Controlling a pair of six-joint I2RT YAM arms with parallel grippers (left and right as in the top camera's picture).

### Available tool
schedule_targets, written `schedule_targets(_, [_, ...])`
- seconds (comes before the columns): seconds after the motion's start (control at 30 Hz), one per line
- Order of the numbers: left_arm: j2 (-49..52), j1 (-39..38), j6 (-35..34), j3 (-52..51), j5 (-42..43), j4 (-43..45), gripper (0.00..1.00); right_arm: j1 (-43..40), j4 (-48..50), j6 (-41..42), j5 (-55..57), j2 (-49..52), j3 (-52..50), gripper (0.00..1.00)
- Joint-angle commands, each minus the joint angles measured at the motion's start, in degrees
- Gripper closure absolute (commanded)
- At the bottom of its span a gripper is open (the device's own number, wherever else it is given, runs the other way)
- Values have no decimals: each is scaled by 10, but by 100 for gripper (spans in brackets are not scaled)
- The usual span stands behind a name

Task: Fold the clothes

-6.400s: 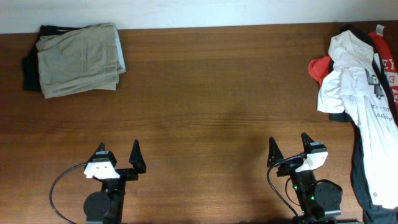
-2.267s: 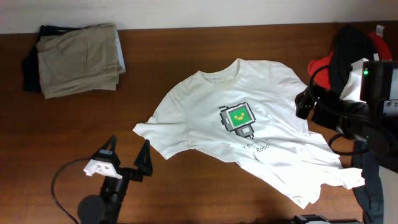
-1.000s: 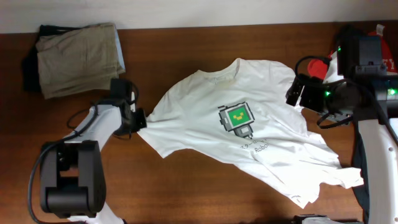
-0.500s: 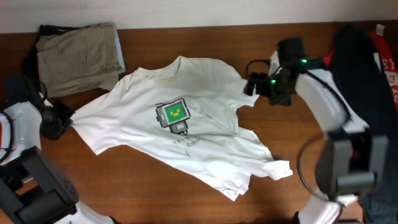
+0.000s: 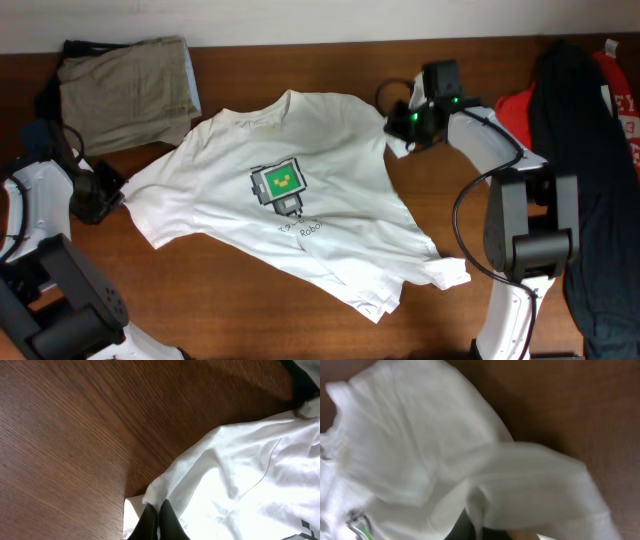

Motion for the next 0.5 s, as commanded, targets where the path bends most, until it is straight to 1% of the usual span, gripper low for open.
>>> schedule_targets(0.0, [-1, -3, -8, 1, 6, 0, 100, -46, -14, 7, 7, 2, 192, 96])
schedule_targets(0.03, [-1, -6, -8, 0, 6, 0, 100, -63, -29, 7, 7, 2, 262, 96])
schedule_targets(0.07, [-1, -17, -7, -1, 6, -1, 100, -92, -59, 6, 7, 2, 367, 75])
schedule_targets(0.1, [-1, -26, -7, -1, 6, -2, 100, -111, -92, 6, 7, 2, 431, 4])
schedule_targets(0.13, [-1, -46, -7, -1, 6, -2, 100, -133, -157, 5, 7, 2, 486, 1])
schedule_targets(0.17, [-1, -61, -7, -1, 6, -2, 100, -144, -225, -12, 7, 2, 513, 1])
schedule_targets(0.27, [-1, -100, -7, -1, 4, 0, 100, -150, -419, -68, 31, -2, 562, 1])
schedule_targets(0.3, [-1, -110, -8, -1, 3, 0, 100, -144, -489, -70, 50, -12, 577, 1])
schedule_targets(0.33, [-1, -114, -8, -1, 0, 0, 100, -140, -517, -70, 58, -21, 581, 1])
schedule_targets(0.43, [-1, -115, -8, -1, -1, 0, 100, -104, -614, -67, 103, -101, 581, 1])
schedule_targets(0.47, [-1, -115, -8, -1, -2, 0, 100, -81, -667, -68, 121, -134, 581, 1])
